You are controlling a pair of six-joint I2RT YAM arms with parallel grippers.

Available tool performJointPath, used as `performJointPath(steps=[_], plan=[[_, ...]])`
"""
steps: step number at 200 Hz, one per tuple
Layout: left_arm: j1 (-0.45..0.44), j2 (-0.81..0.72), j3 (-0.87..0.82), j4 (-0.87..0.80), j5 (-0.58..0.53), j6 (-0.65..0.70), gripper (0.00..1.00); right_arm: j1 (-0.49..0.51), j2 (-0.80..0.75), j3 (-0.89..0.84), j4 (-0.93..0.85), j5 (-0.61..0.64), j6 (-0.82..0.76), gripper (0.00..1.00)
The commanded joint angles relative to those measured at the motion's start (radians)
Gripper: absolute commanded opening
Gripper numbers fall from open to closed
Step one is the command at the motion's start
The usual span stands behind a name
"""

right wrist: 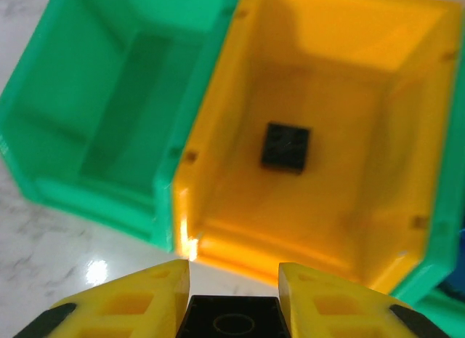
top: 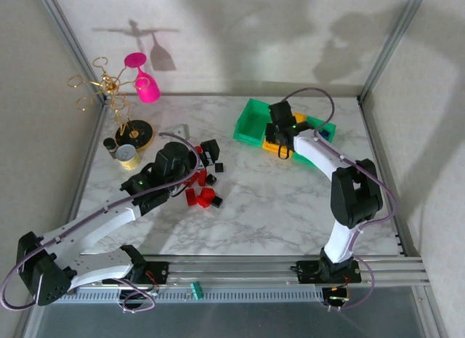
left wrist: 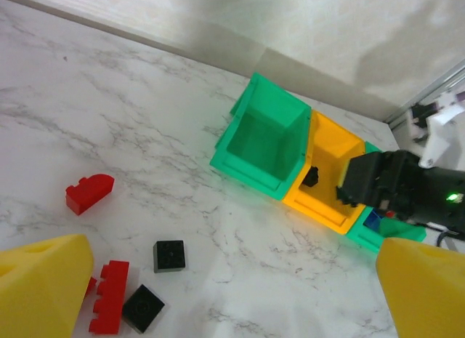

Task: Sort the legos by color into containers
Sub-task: Place the lego in the container.

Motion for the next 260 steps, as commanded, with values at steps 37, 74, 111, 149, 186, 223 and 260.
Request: performJointPath(steps=[37, 74, 111, 149, 186, 223, 260], plan=[[0.059, 0.071, 0.036, 0.062, 0.206, 0.095, 1.0, -0.099, 0.151, 0.172, -0.001, 0.09, -0.033, 0.33], [0.074, 0.099, 0.043, 0.041, 0.227, 0.129, 1.0, -0.134, 0.283, 0.271, -0.008, 0.094, -0.043, 0.36], [0.077, 0.127, 0.042, 0.033, 0.236, 0.142, 1.0, -0.139, 0.336, 0.336, -0.028, 0.12, -0.068, 0.46], [0.079, 0.133, 0.058, 0.003, 0.222, 0.128, 1.0, -0.136, 0.275, 0.297, 0.0, 0.089, -0.065, 0.52], [0.078, 0.12, 0.066, -0.015, 0.228, 0.118, 1.0, -0.093, 0.178, 0.236, 0.005, 0.046, -0.054, 0.55], [0.079, 0.076, 0.064, -0.046, 0.231, 0.06, 1.0, -0.019, 0.061, 0.125, 0.021, 0.013, -0.035, 0.58], [0.079, -0.014, 0.016, -0.061, 0.243, -0.012, 1.0, 0.065, -0.041, 0.004, 0.038, -0.022, -0.017, 0.62]])
